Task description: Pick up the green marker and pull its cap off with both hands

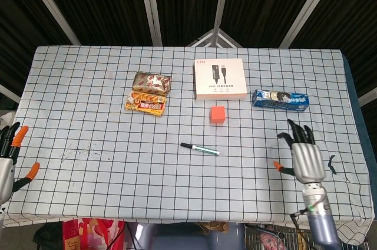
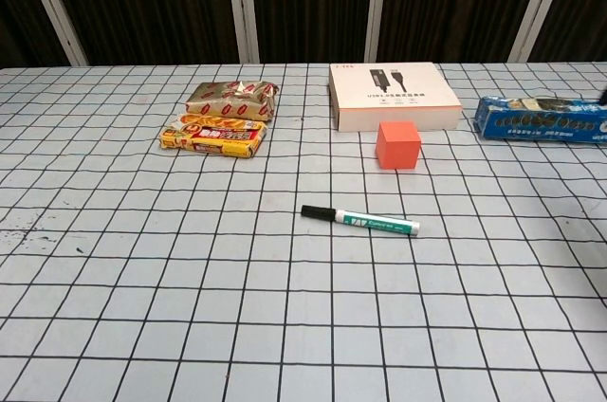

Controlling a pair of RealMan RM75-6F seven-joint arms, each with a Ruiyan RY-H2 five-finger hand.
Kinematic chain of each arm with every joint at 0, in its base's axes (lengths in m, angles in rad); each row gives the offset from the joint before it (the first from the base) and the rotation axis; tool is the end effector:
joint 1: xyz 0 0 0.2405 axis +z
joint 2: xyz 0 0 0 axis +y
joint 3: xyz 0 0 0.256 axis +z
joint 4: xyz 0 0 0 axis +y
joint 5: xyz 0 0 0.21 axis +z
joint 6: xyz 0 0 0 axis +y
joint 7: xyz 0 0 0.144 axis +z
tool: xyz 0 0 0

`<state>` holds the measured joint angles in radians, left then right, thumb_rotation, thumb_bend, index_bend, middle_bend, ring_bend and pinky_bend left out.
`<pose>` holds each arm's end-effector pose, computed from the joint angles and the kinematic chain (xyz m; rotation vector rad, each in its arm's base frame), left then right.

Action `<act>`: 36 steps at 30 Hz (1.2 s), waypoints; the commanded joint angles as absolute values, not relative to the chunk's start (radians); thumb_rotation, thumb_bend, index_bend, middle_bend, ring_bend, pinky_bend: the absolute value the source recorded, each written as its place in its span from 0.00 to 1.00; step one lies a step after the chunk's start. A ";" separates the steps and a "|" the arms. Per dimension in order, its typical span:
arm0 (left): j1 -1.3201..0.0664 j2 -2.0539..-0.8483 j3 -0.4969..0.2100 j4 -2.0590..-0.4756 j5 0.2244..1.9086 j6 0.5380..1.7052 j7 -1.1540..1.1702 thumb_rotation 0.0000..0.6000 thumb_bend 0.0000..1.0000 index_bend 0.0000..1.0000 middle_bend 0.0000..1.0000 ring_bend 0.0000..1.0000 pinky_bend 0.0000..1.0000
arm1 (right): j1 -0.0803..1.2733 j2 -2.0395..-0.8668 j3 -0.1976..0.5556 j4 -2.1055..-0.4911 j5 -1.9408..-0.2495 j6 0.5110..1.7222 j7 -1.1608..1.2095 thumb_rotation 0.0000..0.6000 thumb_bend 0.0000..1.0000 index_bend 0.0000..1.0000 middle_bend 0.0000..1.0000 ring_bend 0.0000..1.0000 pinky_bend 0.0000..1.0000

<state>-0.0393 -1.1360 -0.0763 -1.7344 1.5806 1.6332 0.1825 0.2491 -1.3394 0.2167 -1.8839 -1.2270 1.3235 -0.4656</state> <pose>-0.2734 0.1693 0.1647 -1.3296 -0.7401 -0.9838 -0.2152 -0.2422 0.0841 1.3967 -1.0187 0.9302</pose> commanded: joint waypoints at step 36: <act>-0.059 -1.170 -0.094 -1.629 1.516 1.597 0.163 1.00 0.40 0.05 0.01 0.00 0.00 | 0.649 -1.933 0.334 -1.455 -0.764 1.230 -0.742 1.00 0.31 0.55 0.06 0.09 0.02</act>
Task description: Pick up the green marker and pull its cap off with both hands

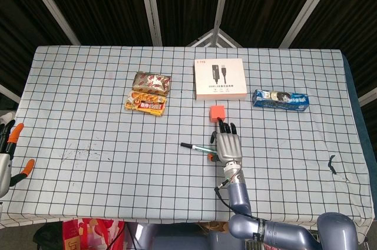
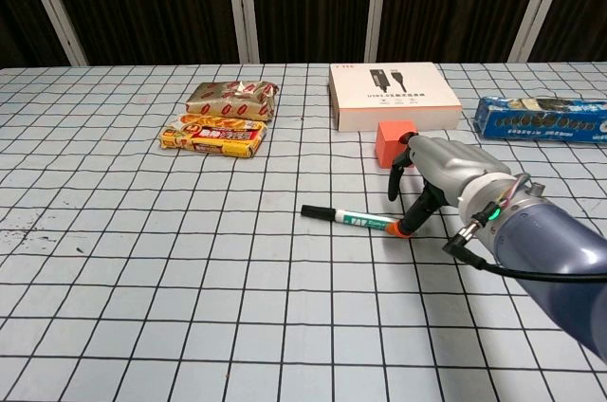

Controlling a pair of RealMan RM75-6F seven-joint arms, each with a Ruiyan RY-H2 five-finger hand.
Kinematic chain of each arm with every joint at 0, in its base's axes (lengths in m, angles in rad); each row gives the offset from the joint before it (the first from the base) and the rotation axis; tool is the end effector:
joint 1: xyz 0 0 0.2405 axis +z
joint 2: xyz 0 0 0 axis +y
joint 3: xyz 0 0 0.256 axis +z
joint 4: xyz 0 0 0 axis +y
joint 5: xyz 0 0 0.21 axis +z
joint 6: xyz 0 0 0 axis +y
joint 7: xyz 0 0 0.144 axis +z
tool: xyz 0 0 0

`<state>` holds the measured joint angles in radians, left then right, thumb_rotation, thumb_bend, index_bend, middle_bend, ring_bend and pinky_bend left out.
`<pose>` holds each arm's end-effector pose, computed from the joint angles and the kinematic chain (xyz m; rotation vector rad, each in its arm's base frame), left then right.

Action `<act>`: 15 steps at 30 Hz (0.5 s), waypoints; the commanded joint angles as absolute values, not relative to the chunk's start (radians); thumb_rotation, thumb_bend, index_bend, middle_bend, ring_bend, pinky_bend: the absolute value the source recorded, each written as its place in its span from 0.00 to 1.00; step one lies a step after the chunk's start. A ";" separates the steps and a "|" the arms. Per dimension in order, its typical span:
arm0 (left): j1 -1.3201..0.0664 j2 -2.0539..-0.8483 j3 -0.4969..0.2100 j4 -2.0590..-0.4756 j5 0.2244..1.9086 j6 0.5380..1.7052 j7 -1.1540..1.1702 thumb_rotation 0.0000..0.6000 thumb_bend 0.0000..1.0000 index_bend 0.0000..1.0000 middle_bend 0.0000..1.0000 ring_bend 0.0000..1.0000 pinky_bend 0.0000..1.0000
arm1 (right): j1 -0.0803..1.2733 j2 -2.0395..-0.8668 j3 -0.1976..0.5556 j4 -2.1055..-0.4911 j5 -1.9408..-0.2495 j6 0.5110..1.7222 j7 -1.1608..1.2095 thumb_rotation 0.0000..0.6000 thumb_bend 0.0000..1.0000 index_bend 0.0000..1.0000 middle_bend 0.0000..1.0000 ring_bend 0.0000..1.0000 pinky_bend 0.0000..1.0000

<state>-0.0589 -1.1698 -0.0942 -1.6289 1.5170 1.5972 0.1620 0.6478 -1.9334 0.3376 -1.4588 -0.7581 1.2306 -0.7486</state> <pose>-0.2966 0.1803 0.1621 -1.3175 -0.7321 -0.9131 -0.1265 -0.3081 -0.0829 1.4979 -1.2155 0.7810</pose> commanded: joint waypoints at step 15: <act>-0.058 -1.173 -0.093 -1.640 1.508 1.598 0.189 1.00 0.40 0.05 0.01 0.00 0.00 | 0.641 -1.928 0.307 -1.435 -0.778 1.222 -0.695 1.00 0.33 0.55 0.06 0.09 0.02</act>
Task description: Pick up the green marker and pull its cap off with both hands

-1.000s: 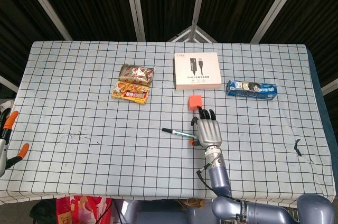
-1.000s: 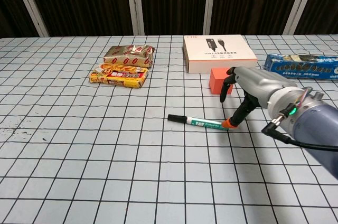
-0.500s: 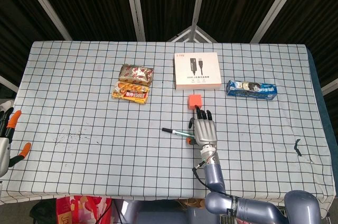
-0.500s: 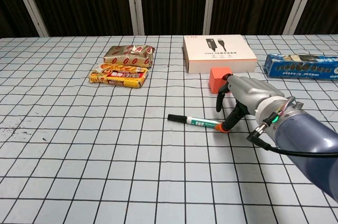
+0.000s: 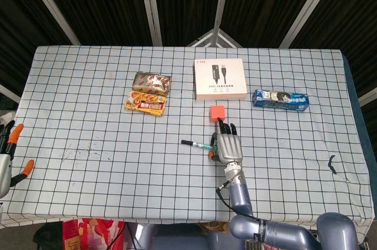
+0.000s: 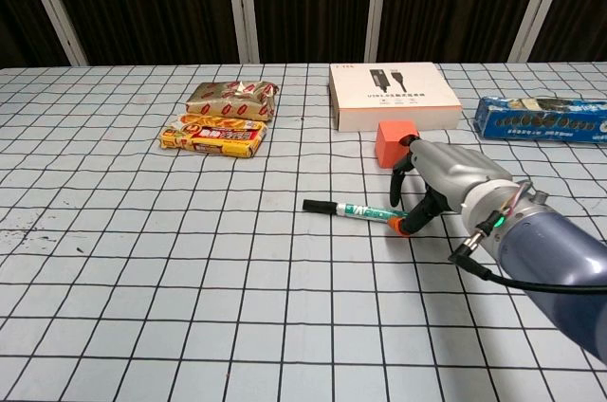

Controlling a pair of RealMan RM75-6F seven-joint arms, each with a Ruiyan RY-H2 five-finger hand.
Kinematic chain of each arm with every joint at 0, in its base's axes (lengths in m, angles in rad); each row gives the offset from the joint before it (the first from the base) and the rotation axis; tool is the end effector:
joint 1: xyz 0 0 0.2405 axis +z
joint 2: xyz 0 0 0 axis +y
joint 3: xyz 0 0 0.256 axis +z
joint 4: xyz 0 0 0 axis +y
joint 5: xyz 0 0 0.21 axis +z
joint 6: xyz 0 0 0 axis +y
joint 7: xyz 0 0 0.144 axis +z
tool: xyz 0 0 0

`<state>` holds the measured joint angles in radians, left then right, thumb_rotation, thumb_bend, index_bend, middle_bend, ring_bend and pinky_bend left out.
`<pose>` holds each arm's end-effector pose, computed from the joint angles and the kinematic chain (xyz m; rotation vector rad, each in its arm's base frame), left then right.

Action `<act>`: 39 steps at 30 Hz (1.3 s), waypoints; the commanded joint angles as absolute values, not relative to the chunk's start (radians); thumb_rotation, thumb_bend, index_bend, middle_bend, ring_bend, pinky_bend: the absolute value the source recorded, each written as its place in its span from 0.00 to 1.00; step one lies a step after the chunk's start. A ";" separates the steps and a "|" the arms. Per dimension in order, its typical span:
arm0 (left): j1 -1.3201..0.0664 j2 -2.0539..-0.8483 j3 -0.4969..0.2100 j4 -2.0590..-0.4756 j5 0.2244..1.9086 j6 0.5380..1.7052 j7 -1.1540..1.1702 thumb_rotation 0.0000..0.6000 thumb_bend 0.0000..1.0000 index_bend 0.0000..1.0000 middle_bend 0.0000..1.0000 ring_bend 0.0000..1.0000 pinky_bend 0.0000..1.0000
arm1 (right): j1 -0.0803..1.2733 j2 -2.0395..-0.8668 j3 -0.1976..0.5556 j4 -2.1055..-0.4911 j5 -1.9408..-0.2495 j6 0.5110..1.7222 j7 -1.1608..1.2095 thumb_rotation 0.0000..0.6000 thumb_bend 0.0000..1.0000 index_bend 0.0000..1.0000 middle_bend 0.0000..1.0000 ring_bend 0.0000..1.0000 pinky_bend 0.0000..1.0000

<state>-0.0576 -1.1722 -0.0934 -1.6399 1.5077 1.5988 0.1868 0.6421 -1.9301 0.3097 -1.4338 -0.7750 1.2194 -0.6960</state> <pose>-0.2958 0.1796 0.1611 -1.3122 -0.7294 -0.8971 -0.1344 -0.3059 -0.0861 1.5008 -1.2258 0.7892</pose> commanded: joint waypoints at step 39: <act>-0.055 -1.179 -0.089 -1.657 1.513 1.610 0.227 1.00 0.40 0.05 0.01 0.00 0.00 | 0.633 -1.912 0.279 -1.442 -0.786 1.224 -0.694 1.00 0.33 0.55 0.06 0.09 0.02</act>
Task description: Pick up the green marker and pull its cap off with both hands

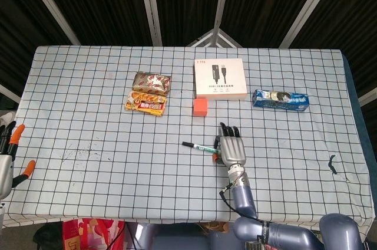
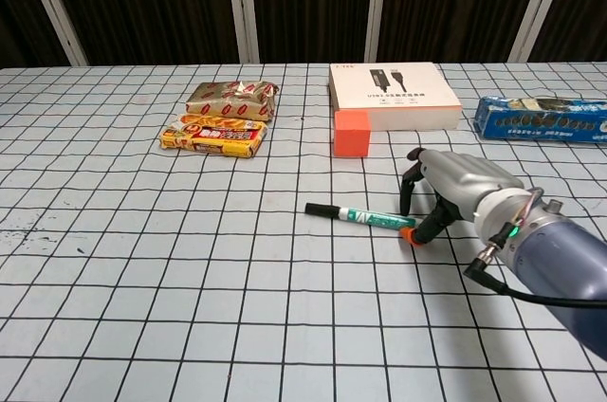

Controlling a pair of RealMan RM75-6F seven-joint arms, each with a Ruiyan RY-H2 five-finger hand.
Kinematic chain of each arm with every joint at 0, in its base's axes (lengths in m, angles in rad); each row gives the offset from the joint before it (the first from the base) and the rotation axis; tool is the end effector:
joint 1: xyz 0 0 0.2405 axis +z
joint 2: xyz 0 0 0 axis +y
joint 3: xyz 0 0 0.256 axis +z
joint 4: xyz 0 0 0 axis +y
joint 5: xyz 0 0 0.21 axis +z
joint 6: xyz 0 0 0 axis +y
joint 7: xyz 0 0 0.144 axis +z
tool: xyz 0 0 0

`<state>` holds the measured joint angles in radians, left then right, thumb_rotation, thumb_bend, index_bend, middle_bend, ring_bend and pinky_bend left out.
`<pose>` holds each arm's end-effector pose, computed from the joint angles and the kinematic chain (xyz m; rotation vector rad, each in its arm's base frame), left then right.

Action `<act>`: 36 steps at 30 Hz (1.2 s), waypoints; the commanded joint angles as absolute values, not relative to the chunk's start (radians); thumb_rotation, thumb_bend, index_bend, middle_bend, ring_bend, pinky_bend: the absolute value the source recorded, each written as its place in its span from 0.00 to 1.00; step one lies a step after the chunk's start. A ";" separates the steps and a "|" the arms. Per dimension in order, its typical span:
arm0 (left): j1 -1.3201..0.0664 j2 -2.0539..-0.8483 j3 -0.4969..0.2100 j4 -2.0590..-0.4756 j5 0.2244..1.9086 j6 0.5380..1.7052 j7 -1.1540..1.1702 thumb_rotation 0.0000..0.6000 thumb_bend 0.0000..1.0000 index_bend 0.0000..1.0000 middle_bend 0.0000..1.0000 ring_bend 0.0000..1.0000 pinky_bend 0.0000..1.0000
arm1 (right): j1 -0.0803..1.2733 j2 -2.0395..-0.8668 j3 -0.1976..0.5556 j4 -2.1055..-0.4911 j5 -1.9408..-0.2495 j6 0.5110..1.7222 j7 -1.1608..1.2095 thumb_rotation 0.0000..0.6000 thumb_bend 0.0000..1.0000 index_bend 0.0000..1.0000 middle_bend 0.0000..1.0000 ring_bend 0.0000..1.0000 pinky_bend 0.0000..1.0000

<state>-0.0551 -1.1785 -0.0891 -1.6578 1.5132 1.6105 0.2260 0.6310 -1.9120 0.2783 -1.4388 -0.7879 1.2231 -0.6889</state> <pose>-0.2913 0.1776 0.1586 -1.3136 -0.7140 -0.8880 -0.1424 -0.3014 -0.0847 1.5188 -1.2059 0.7725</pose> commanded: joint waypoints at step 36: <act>-0.056 -1.178 -0.094 -1.660 1.515 1.616 0.222 1.00 0.40 0.07 0.00 0.00 0.00 | 0.600 -1.840 0.277 -1.504 -0.859 1.183 -0.530 1.00 0.49 0.78 0.08 0.13 0.02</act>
<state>-0.0552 -1.1783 -0.0941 -1.6591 1.5127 1.6164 0.2244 0.6106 -1.8599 0.2763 -1.4821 -0.8436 1.1873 -0.5511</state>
